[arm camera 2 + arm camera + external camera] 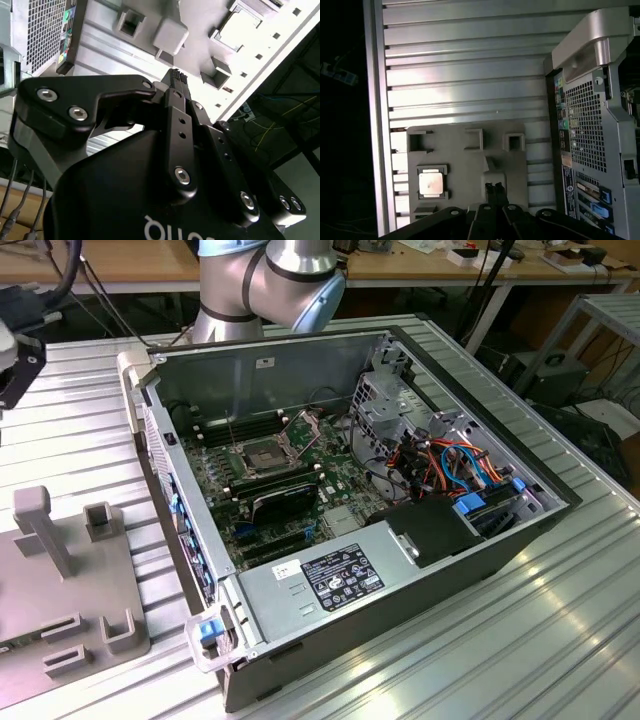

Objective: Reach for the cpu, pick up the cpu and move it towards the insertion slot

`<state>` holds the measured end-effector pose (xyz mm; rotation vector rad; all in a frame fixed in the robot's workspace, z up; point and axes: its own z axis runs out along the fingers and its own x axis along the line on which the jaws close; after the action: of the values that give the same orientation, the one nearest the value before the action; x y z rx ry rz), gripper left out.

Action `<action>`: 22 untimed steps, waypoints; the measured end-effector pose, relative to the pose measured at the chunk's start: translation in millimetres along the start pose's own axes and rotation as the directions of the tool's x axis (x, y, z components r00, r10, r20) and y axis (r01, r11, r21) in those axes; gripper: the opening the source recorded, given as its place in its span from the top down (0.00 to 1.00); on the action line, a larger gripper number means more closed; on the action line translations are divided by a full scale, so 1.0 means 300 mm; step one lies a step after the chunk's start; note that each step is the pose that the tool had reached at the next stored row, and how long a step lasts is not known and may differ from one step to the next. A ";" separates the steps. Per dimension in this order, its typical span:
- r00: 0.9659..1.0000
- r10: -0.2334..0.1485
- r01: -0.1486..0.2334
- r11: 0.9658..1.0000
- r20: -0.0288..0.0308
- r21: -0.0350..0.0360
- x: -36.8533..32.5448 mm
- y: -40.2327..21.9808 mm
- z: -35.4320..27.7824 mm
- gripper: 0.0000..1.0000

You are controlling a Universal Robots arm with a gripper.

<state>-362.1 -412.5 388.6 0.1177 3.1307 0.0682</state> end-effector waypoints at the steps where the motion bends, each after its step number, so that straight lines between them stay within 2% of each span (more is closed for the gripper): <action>1: 1.000 0.000 0.000 1.000 -0.002 0.000 0.015 -0.001 0.002 0.89; 10: 1.000 0.000 0.000 1.000 -0.008 0.001 0.094 -0.008 0.008 0.89; 15: 1.000 0.001 0.000 1.000 -0.012 0.001 0.134 -0.020 0.013 0.89; 19: 1.000 0.001 -0.001 1.000 -0.014 0.001 0.209 -0.027 0.023 0.89; 22: 1.000 0.001 -0.001 1.000 -0.015 0.001 0.247 -0.033 0.027 0.89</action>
<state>-436.7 -416.6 379.6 0.1189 3.1454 0.0677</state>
